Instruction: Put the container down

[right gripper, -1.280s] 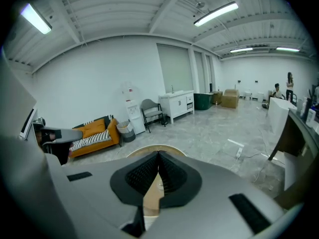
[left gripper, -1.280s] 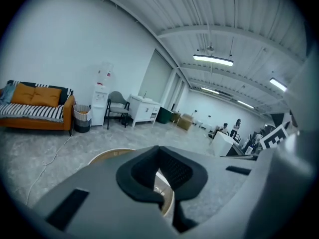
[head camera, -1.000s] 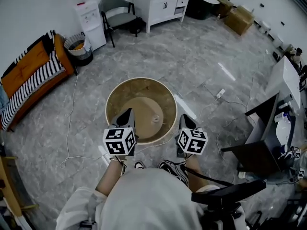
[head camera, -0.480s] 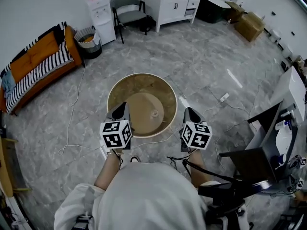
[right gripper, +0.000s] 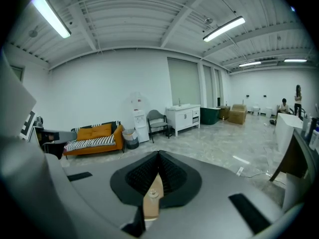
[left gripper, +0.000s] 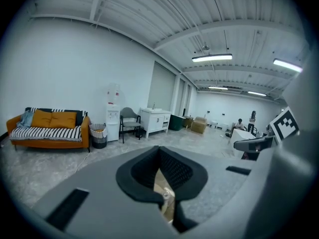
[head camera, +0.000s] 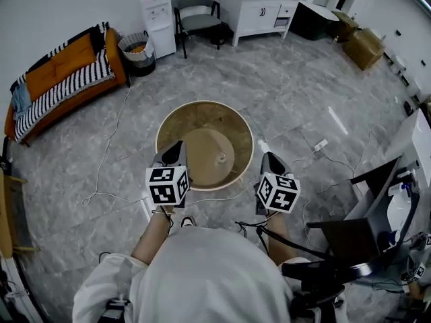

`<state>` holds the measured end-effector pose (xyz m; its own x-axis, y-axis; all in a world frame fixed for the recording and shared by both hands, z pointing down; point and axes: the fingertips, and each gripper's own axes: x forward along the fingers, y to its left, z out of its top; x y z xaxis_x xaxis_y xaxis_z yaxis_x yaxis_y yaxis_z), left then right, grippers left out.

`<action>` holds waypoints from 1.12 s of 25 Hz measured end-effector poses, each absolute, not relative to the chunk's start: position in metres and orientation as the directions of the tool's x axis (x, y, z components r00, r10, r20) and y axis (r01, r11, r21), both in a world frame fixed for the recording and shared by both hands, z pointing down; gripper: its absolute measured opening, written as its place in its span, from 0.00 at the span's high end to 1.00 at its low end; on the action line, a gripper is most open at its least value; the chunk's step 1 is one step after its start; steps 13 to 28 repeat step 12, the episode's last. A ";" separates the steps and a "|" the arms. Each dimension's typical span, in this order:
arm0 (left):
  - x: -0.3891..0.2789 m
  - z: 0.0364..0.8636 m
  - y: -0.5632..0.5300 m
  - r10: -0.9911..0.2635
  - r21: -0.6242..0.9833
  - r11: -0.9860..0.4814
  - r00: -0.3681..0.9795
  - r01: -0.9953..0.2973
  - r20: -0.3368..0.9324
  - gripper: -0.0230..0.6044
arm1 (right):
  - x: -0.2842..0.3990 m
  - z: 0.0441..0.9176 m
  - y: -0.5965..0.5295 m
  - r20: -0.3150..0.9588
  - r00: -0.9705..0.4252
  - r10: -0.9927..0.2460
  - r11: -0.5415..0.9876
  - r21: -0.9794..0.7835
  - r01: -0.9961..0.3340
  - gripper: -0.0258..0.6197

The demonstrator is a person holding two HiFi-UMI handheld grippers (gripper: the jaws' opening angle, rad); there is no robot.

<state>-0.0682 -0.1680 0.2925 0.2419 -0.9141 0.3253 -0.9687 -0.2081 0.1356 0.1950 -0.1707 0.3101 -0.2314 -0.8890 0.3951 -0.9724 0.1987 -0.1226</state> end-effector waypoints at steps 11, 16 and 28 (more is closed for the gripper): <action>-0.070 0.300 -0.168 -0.909 0.123 -0.212 0.242 -0.969 0.338 0.95 | 0.187 0.315 -0.173 0.405 -0.245 -0.881 0.211 -0.129 -0.969 0.92; -0.072 0.301 -0.170 -0.908 0.124 -0.214 0.244 -0.969 0.340 0.95 | 0.186 0.316 -0.175 0.406 -0.244 -0.881 0.209 -0.130 -0.969 0.92; -0.072 0.301 -0.170 -0.908 0.124 -0.214 0.244 -0.969 0.340 0.95 | 0.186 0.316 -0.175 0.406 -0.244 -0.881 0.209 -0.130 -0.969 0.92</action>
